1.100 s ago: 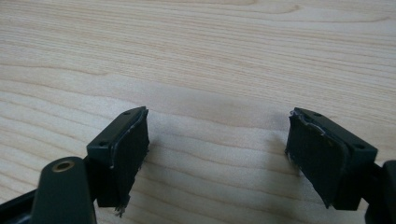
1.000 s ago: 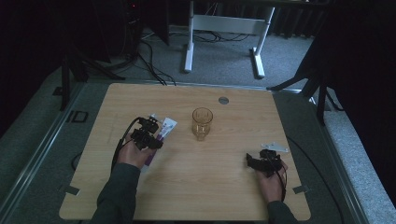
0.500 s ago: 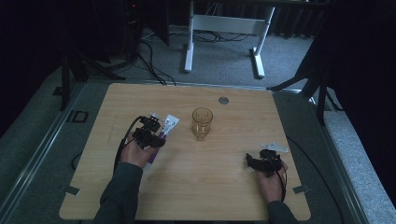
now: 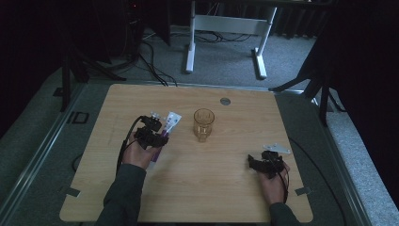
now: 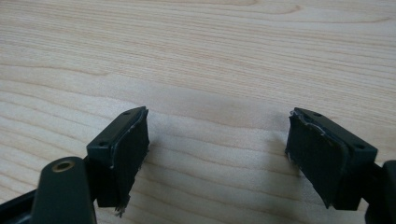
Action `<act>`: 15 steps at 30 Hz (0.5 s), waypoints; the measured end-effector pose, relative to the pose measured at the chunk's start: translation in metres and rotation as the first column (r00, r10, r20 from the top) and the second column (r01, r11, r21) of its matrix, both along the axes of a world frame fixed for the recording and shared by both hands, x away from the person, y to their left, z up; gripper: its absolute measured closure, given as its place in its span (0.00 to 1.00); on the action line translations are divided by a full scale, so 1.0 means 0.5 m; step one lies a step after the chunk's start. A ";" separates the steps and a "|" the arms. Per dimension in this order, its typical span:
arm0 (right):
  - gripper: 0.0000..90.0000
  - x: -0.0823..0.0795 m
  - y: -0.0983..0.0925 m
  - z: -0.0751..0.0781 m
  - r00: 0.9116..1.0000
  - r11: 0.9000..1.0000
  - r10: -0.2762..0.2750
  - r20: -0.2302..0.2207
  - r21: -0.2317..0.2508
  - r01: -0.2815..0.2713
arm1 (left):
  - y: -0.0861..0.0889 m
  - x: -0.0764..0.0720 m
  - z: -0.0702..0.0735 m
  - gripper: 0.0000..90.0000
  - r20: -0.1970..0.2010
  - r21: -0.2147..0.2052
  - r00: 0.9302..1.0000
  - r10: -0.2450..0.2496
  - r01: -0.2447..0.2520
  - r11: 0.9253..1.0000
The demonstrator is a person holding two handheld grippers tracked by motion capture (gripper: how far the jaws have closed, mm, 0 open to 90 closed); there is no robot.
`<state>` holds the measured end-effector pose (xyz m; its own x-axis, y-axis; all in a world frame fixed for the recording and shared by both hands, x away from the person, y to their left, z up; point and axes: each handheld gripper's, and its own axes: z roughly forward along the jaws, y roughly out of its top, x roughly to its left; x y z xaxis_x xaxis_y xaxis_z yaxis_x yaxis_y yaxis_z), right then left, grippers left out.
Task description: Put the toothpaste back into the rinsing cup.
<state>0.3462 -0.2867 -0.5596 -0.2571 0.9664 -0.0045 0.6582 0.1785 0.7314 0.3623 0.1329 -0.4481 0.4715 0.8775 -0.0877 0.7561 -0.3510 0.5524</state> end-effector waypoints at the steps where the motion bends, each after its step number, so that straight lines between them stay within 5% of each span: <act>1: 0.23 0.000 0.000 0.000 1.000 1.000 0.000 0.000 0.000 0.000 | 0.000 0.001 0.000 0.80 0.001 -0.003 1.000 0.000 0.000 1.000; 15: 0.23 0.000 0.000 0.000 1.000 1.000 -0.001 -0.001 0.001 0.001 | 0.001 0.004 0.004 0.79 0.036 -0.037 0.999 0.030 -0.029 0.999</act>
<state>0.3461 -0.2866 -0.5595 -0.2561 0.9667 -0.0029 0.6594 0.1769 0.7307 0.3643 0.1332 -0.4459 0.4489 0.8876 -0.1031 0.7450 -0.3081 0.5916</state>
